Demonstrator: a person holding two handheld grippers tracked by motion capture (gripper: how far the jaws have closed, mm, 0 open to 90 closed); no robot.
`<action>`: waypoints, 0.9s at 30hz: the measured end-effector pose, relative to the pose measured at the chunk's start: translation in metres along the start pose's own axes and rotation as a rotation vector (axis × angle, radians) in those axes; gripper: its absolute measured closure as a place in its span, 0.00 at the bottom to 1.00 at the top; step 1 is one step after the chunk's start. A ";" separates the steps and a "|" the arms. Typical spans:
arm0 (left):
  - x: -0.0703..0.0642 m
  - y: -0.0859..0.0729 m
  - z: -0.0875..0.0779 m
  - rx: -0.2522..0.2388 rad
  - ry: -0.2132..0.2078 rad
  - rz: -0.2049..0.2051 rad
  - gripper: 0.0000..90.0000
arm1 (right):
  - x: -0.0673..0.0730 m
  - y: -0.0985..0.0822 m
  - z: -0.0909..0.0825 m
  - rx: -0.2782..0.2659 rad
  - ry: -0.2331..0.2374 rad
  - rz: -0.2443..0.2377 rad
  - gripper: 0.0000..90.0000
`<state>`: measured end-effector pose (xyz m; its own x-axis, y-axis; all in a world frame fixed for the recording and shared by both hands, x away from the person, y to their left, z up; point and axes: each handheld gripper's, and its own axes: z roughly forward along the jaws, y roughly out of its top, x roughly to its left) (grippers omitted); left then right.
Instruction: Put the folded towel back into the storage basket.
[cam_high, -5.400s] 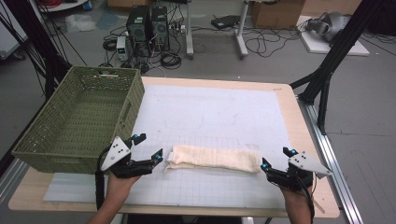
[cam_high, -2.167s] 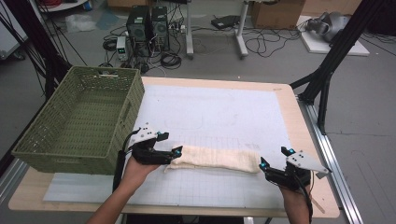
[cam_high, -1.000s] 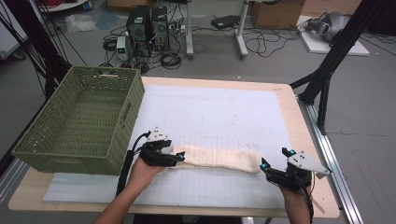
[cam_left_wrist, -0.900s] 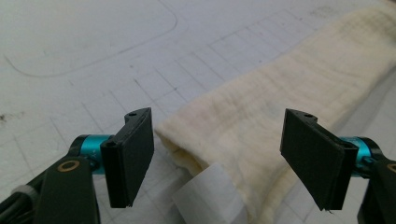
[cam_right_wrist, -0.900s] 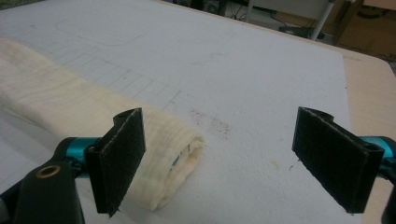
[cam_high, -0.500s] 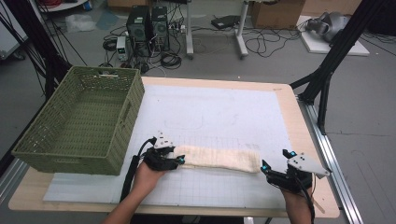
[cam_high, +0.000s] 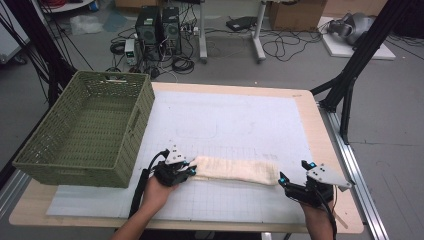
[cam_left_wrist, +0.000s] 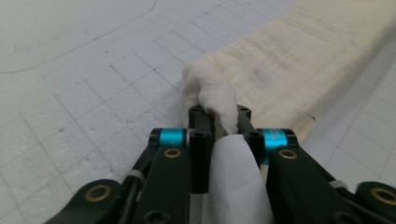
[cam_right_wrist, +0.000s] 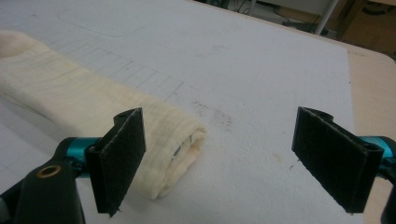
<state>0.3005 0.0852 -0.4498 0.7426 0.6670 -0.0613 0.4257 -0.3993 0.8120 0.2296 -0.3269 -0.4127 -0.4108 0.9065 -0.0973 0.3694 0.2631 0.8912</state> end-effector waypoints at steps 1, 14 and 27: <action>0.001 -0.001 -0.002 -0.023 -0.006 -0.009 0.89 | 0.000 0.000 0.000 0.000 0.001 -0.001 0.18; 0.002 -0.002 -0.024 -0.237 -0.079 -0.045 0.87 | -0.002 0.001 0.005 -0.012 0.026 0.025 0.18; 0.002 0.000 -0.029 -0.253 -0.064 -0.029 0.88 | 0.012 0.004 0.023 0.036 0.077 -0.012 0.19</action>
<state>0.2872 0.1044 -0.4329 0.7667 0.6312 -0.1170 0.3107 -0.2054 0.9280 0.2452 -0.3072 -0.4205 -0.4778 0.8755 -0.0720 0.3934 0.2865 0.8736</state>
